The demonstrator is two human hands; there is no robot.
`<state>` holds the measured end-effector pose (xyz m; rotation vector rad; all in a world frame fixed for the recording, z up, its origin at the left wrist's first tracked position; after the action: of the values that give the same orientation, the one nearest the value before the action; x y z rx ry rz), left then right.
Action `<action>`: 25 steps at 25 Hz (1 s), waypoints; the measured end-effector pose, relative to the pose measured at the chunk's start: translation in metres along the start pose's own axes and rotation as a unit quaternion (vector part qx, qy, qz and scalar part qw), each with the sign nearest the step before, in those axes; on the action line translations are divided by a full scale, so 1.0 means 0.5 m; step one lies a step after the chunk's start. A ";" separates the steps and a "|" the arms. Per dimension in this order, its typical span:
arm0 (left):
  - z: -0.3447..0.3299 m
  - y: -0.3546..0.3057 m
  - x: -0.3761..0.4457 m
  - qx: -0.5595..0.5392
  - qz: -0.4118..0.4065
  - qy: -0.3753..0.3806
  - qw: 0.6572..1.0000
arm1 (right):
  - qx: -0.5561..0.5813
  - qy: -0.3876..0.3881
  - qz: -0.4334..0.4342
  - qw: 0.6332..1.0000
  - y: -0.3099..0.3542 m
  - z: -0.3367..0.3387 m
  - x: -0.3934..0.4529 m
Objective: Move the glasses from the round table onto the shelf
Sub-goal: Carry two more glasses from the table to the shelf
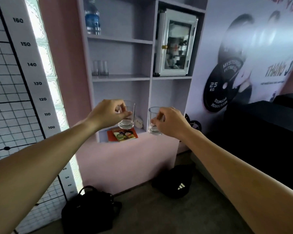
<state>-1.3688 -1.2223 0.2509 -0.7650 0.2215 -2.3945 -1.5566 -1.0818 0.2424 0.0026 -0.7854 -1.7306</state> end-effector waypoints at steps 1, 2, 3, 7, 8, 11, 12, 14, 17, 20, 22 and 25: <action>-0.008 0.022 0.031 0.003 0.001 -0.002 1.000 | 0.003 0.003 0.003 1.000 -0.009 -0.011 0.039; -0.015 0.044 0.062 0.007 0.003 -0.003 1.000 | 0.004 0.007 0.007 1.000 -0.015 -0.021 0.078; -0.021 0.065 0.094 0.009 0.004 -0.004 1.000 | 0.004 0.011 0.012 1.000 -0.020 -0.031 0.118; -0.017 0.145 0.224 0.018 0.007 -0.009 1.000 | 0.010 0.003 0.035 0.999 -0.025 -0.049 0.285; -0.012 0.164 0.255 0.024 0.007 -0.014 1.000 | 0.015 -0.001 0.041 0.999 -0.025 -0.053 0.328; 0.009 0.219 0.341 0.033 0.012 -0.043 0.998 | 0.037 -0.010 0.055 0.998 -0.019 -0.068 0.443; 0.017 0.235 0.366 0.036 0.016 -0.053 0.998 | 0.043 -0.011 0.065 0.997 -0.015 -0.074 0.478; 0.024 0.263 0.405 0.047 0.025 -0.070 0.996 | 0.050 -0.013 0.087 0.995 -0.008 -0.089 0.537; 0.033 0.305 0.466 0.077 0.038 -0.096 0.992 | 0.073 -0.010 0.119 0.990 -0.006 -0.113 0.644; 0.041 0.336 0.515 0.110 0.036 -0.126 0.985 | 0.090 0.011 0.157 0.983 -0.005 -0.141 0.745; 0.042 0.354 0.545 0.138 0.044 -0.145 0.979 | 0.107 0.027 0.180 0.977 -0.005 -0.158 0.810; 0.039 0.380 0.581 0.166 0.079 -0.162 0.970 | 0.119 0.043 0.211 0.969 -0.005 -0.177 0.893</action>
<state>-1.4507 -1.5475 0.3415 -0.9237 -0.2375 -2.0461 -1.6688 -1.5103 0.3465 0.0690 -0.8558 -1.2211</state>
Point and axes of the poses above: each hand's wrist, its own x-axis towards the middle knuckle, its own z-axis out of the back of the hand, y = z × x, the point moved 4 cm from there along x, towards the middle knuckle, and after that the axes turned 6 degrees about x, right-handed, at the moved point
